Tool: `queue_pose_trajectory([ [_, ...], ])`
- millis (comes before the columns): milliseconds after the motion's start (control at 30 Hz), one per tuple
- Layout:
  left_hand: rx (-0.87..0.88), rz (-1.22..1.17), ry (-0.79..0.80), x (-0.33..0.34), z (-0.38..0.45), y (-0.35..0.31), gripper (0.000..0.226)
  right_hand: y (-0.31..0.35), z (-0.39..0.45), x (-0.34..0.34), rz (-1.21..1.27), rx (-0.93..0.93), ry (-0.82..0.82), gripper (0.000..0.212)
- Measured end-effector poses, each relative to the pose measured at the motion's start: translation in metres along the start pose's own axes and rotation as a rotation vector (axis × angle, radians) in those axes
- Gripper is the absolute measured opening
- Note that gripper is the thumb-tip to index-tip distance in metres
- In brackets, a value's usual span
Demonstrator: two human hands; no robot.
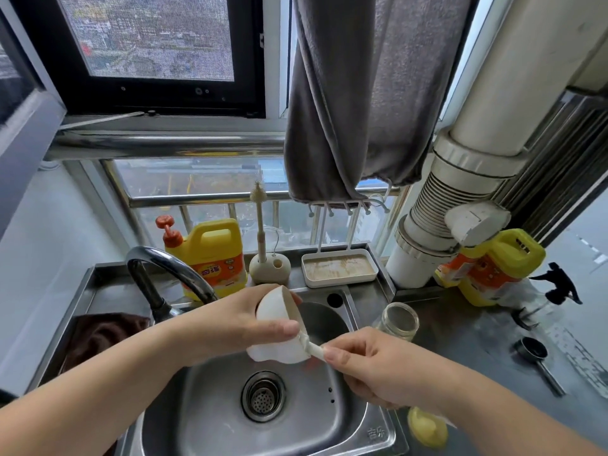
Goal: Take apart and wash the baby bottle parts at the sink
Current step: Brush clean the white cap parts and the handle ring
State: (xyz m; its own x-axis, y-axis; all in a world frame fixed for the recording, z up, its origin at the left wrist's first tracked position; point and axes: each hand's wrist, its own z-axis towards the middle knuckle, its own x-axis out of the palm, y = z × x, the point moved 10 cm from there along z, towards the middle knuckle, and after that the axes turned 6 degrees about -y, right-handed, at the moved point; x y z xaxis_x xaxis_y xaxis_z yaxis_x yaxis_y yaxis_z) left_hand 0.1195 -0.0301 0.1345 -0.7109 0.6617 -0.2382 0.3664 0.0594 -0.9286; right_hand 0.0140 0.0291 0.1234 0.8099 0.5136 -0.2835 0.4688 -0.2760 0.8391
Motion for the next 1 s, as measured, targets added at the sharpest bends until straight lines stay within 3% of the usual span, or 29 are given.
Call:
queue_pose_trajectory([
  [100, 0.002, 0.028, 0.016, 0.003, -0.003, -0.001, 0.073, 0.009, -0.004, -0.009, -0.338, -0.035, -0.079, 0.025],
  [233, -0.005, 0.087, 0.066, 0.011, -0.005, 0.006, 0.063, 0.046, -0.013, -0.03, -1.225, -0.362, -0.5, 0.013],
  [300, -0.031, 0.071, 0.072, 0.008, -0.006, 0.009, 0.066, 0.054, -0.013, -0.027, -1.363, -0.518, -0.632, 0.024],
  [367, -0.006, 0.095, 0.065, 0.003, -0.007, 0.006, 0.065, 0.054, -0.011, -0.022, -1.332, -0.578, -0.64, 0.026],
  [433, 0.091, 0.165, 0.0, -0.005, -0.008, -0.003, 0.063, 0.055, -0.009, -0.021, -1.193, -0.487, -0.625, 0.012],
  [533, 0.273, 0.439, -0.106, -0.008, -0.013, -0.015, 0.072, 0.021, 0.005, -0.018, -0.724, -0.173, -0.357, 0.024],
  [667, 0.636, 0.94, -0.286, -0.001, -0.024, -0.037, 0.095, -0.004, 0.005, 0.003, -0.138, 0.1, 0.034, 0.029],
  [767, 0.736, 1.072, -0.332, -0.001, -0.027, -0.047, 0.099, -0.006, -0.005, 0.016, 0.125, 0.183, 0.175, 0.046],
  [867, 0.702, 0.97, -0.332, -0.007, -0.025, -0.047, 0.092, 0.002, 0.0, 0.008, -0.089, 0.097, 0.081, 0.031],
  [1000, 0.464, 0.532, -0.278, -0.02, -0.015, -0.03, 0.08, 0.034, 0.004, -0.035, -0.935, -0.214, -0.435, 0.029],
])
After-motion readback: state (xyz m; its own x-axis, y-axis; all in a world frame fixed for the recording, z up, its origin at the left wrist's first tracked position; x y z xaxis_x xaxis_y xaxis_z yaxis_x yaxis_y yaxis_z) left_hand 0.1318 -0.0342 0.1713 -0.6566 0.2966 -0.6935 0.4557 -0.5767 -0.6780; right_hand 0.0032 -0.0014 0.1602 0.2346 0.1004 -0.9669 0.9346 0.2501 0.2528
